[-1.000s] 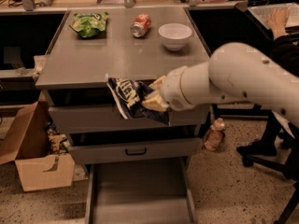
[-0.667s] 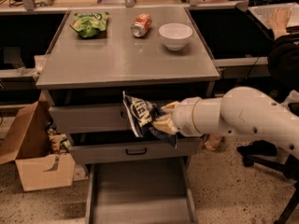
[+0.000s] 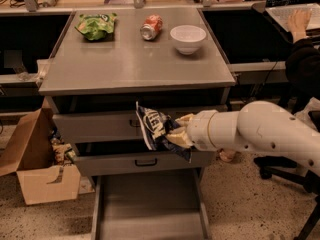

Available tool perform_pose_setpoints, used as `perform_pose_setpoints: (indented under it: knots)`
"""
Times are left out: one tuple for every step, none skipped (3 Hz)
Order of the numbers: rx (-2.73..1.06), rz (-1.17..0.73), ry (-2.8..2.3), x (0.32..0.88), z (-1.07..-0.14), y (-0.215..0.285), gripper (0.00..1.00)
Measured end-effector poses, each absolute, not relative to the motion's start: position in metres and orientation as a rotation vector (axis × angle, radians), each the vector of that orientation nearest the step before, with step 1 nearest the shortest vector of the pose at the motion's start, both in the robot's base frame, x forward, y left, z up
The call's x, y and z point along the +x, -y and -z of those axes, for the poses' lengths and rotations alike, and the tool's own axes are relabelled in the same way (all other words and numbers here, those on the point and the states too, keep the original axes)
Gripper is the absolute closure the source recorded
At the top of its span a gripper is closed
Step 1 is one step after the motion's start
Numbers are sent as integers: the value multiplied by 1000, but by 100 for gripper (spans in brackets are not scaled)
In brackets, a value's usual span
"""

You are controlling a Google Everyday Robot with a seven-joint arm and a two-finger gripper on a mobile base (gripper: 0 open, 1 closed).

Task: Place blue chip bag into bottom drawer

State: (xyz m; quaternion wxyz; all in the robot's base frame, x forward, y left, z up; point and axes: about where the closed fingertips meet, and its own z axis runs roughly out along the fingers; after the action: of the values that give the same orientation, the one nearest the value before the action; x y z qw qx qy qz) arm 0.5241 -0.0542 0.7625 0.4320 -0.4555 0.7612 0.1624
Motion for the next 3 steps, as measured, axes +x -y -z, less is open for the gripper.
perform_pose_setpoints:
  knots:
    - [-1071,-398,-1971,524,-698,68,100]
    - [-954,-476,-2067,519,-586,85,100]
    - [-884,-574,-2162,516,-492,89,100]
